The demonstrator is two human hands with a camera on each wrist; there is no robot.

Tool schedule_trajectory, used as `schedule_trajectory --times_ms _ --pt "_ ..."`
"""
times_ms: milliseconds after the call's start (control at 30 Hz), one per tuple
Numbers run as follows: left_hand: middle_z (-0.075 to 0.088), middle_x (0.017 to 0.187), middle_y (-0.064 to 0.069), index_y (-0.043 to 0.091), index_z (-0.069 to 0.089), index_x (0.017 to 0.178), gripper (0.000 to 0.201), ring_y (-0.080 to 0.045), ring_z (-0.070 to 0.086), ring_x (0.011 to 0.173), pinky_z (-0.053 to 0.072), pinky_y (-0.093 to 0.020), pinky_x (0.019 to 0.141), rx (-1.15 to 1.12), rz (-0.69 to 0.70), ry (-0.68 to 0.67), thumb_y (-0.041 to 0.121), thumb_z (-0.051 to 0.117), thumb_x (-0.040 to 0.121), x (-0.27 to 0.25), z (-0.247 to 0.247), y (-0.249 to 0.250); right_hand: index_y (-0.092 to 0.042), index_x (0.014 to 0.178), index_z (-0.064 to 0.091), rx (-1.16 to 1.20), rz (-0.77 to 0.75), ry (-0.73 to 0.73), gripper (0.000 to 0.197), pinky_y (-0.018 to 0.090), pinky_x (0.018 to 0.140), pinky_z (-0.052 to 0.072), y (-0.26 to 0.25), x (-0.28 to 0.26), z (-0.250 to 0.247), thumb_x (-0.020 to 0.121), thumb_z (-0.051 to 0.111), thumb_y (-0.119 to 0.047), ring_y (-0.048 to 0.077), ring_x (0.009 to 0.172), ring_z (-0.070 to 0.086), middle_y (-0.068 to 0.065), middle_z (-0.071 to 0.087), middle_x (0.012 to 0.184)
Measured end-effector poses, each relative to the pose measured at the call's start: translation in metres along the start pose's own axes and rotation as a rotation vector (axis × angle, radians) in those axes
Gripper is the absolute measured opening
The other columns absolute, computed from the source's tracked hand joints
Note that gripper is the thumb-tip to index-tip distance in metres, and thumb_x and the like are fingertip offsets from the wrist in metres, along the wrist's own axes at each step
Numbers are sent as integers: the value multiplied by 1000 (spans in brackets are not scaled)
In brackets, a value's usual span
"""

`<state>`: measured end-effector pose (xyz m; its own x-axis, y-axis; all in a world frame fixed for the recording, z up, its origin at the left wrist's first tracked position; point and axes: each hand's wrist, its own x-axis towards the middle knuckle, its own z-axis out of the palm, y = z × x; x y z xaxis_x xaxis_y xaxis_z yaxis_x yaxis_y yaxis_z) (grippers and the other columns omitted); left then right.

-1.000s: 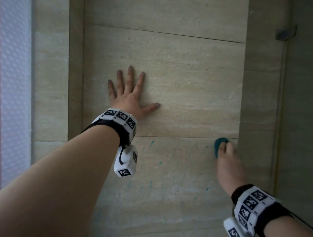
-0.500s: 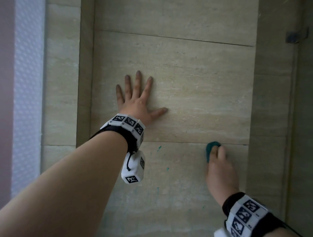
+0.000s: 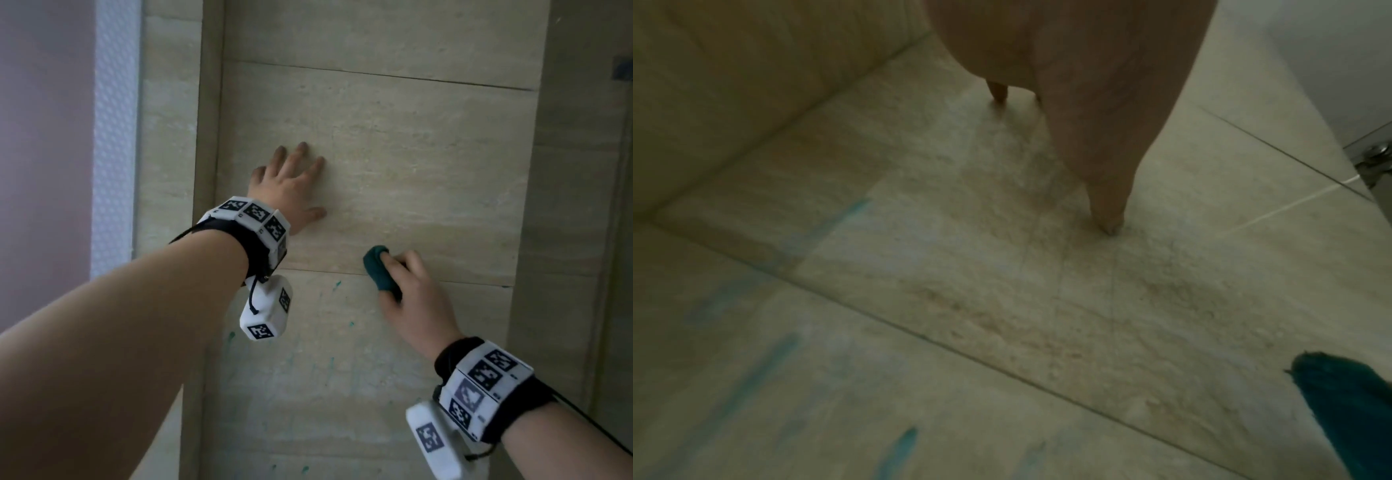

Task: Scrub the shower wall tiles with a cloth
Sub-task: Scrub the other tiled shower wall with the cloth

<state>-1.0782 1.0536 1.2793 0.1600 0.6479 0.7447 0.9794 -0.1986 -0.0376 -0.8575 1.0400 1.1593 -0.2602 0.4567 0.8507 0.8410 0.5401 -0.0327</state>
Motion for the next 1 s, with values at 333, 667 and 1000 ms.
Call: schedule_trajectory --times_ms 333,667,1000 --pt "-33 154 5 34 -15 150 95 -22 -27 143 -4 -43 117 -262 -206 -4 52 57 90 -44 17 -34 -1 136 47 -121 89 138 55 36 58 44 -13 25 -3 83 59 4 37 87 54 21 45 121" --pt "-34 154 4 27 -17 151 95 -17 -25 143 -9 -35 116 -291 -232 1 47 55 92 -55 41 -49 4 111 66 -367 -279 159 66 36 46 49 -26 6 67 46 72 12 36 71 55 19 56 104" --pt "-32 155 3 26 -16 151 94 -17 -26 143 -15 -31 111 -280 -203 54 47 54 93 -55 50 -52 7 110 65 -413 -299 201 61 39 53 50 -8 17 59 49 69 14 39 72 56 22 61 97"
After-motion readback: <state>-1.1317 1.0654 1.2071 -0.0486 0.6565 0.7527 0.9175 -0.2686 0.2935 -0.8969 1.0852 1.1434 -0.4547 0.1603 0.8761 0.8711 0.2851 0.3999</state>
